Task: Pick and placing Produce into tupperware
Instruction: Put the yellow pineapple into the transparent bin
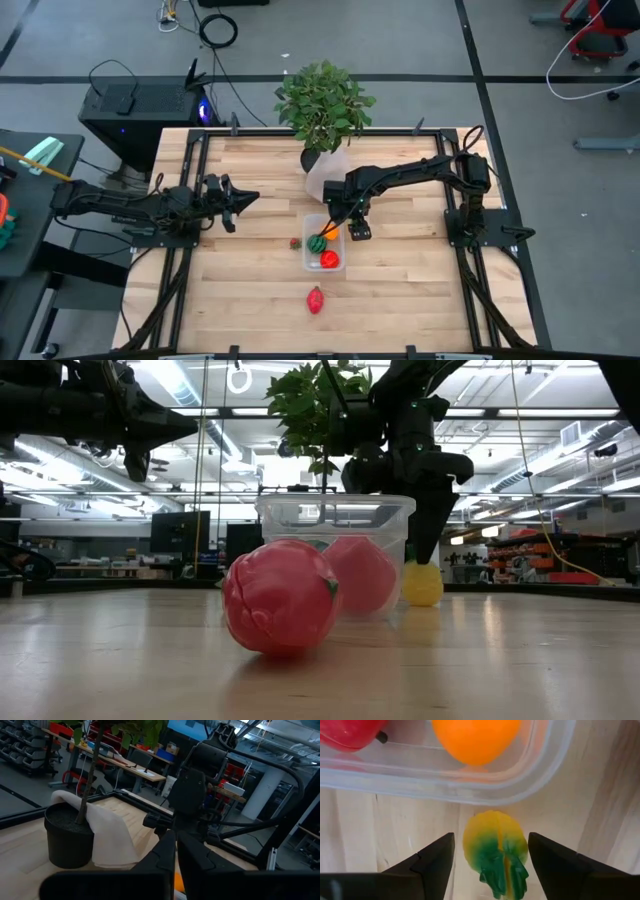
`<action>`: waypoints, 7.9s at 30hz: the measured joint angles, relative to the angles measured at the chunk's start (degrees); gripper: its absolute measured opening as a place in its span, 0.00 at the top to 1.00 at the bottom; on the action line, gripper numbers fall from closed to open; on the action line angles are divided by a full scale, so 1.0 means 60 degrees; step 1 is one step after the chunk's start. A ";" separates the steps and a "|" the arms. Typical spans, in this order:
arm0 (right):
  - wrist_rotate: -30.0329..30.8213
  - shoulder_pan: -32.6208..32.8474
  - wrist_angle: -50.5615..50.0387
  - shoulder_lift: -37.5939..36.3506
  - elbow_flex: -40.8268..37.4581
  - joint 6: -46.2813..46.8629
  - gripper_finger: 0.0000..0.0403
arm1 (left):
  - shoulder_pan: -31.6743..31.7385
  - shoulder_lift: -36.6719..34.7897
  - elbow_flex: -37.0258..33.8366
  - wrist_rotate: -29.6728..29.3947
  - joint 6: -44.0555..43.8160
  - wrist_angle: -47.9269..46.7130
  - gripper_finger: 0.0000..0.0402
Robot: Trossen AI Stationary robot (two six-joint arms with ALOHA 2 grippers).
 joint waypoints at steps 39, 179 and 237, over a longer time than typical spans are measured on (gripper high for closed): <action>0.0338 -0.0004 -0.1554 -0.1630 0.0007 0.0225 0.53 | 0.0000 0.0000 0.0000 0.0003 -0.0145 -0.0003 0.93; 0.0576 0.0998 0.1100 -0.3792 -0.3435 0.6055 0.45 | 0.0001 0.0000 -0.0004 0.0000 -0.0144 -0.0055 0.95; -0.0335 0.0783 -0.2794 0.1200 0.5400 0.2498 0.45 | -0.0001 0.0000 -0.0004 0.0000 -0.0063 0.0062 0.94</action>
